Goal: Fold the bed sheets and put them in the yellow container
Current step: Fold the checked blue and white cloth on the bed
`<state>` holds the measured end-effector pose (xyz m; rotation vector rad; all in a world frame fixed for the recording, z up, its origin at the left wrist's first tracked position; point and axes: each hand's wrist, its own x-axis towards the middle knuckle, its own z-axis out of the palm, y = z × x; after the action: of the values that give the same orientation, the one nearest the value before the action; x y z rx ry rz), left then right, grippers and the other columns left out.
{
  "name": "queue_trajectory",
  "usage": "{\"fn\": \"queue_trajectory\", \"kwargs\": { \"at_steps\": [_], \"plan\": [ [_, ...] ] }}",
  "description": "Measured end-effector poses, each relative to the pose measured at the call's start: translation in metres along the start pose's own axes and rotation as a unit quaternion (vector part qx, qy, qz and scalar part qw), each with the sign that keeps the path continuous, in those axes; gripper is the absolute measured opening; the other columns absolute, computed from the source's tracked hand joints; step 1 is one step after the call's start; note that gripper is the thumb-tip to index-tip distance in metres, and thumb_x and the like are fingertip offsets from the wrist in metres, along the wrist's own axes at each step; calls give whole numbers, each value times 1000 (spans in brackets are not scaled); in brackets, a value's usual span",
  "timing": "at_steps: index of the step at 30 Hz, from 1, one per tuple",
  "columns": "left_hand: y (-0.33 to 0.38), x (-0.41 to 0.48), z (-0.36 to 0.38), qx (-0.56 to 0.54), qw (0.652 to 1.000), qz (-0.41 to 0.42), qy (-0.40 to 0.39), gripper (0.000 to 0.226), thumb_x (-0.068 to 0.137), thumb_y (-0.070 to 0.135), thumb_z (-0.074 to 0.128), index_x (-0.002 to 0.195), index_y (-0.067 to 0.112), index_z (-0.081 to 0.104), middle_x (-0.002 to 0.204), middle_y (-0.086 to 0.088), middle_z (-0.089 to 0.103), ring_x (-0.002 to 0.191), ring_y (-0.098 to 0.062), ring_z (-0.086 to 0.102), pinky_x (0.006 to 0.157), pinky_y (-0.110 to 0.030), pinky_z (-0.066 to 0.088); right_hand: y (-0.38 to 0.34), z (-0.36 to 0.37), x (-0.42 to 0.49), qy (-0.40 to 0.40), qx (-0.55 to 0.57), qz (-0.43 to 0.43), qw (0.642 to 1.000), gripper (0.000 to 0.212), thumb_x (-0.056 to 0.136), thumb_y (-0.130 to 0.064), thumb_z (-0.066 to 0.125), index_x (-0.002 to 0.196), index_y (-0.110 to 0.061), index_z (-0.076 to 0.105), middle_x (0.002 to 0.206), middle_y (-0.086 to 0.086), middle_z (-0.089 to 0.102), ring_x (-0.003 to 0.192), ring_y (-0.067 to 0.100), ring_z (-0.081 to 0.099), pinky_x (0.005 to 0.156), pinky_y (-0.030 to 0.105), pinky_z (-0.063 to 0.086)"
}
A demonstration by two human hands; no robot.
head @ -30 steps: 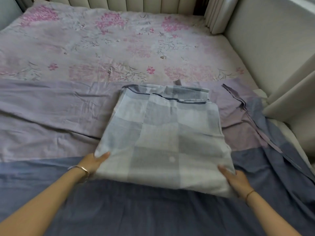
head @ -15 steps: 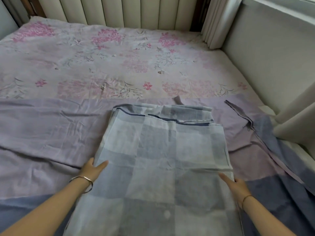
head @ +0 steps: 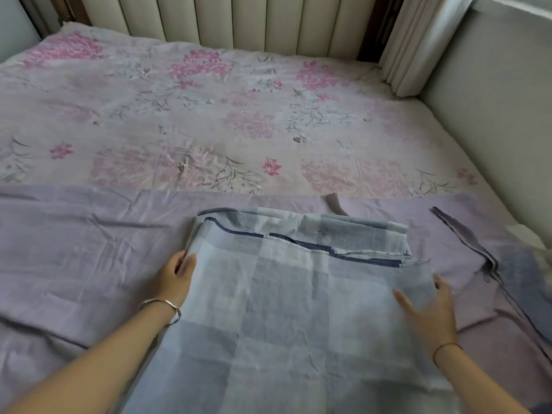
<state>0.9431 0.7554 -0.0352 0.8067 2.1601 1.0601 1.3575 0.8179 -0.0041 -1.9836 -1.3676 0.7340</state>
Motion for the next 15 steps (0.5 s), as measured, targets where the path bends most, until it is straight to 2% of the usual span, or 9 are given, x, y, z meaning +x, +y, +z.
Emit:
{"fn": "queue_trajectory", "kwargs": {
  "at_steps": [1,3,5,7,9,10,11,13,15],
  "plan": [
    [-3,5,1,17,1000,6,10,24,96,34,47,93,14,59,95,-12,59,86,-30,52,75,-31,38,-12,11,3,6,-25,-57,998,86,68,-24,84,137,-2,38,138,17,42,127,31,40,109,42,33],
    [-8,13,4,37,999,-7,38,35,91,44,40,76,14,52,81,-12,55,77,-31,49,69,-33,36,-42,37,4,-38,-39,-143,988,68,77,-25,76,136,-13,43,143,8,40,133,24,35,112,40,29],
    [-17,25,9,10,996,-51,68,35,95,41,40,85,9,51,73,-10,54,70,-30,49,66,-34,37,-75,76,-5,-150,-15,-182,972,53,82,-33,69,130,-30,47,140,-7,42,129,10,39,110,33,31],
    [-20,31,14,-27,993,-77,80,29,98,36,40,94,8,49,73,-8,53,69,-27,49,67,-35,38,-101,117,-23,-279,35,-172,944,43,81,-44,65,120,-44,48,132,-19,45,122,-3,43,106,25,33],
    [-26,38,15,-29,995,-61,68,34,97,42,39,88,11,49,75,-7,55,71,-26,51,67,-35,40,-114,160,-44,-393,71,-125,908,44,77,-60,61,118,-48,51,140,-16,40,129,2,39,110,26,32],
    [-29,42,11,-22,997,-56,53,40,96,46,38,84,10,52,75,-6,57,72,-27,53,67,-34,40,-114,181,-53,-429,58,-106,895,47,79,-64,57,122,-47,51,150,-12,31,138,6,30,114,29,25],
    [-30,45,8,-10,998,-55,34,46,94,52,38,83,10,55,74,-6,59,73,-27,55,67,-34,42,-111,196,-59,-443,18,-104,890,48,83,-62,54,127,-46,48,156,-10,19,144,10,14,118,32,15],
    [-31,49,0,-24,997,-69,-31,48,85,62,48,85,16,59,76,-2,63,72,-22,60,65,-31,46,-104,213,-66,-427,-58,-129,893,54,87,-58,49,138,-44,37,158,-11,-1,145,12,-11,118,36,-1],
    [-30,50,-5,-13,991,-76,-109,45,77,64,60,84,20,61,75,2,64,69,-17,61,61,-28,47,-106,214,-68,-414,-87,-139,896,62,84,-63,48,142,-45,31,158,-12,-7,144,12,-17,118,38,-4]
  ]
}}
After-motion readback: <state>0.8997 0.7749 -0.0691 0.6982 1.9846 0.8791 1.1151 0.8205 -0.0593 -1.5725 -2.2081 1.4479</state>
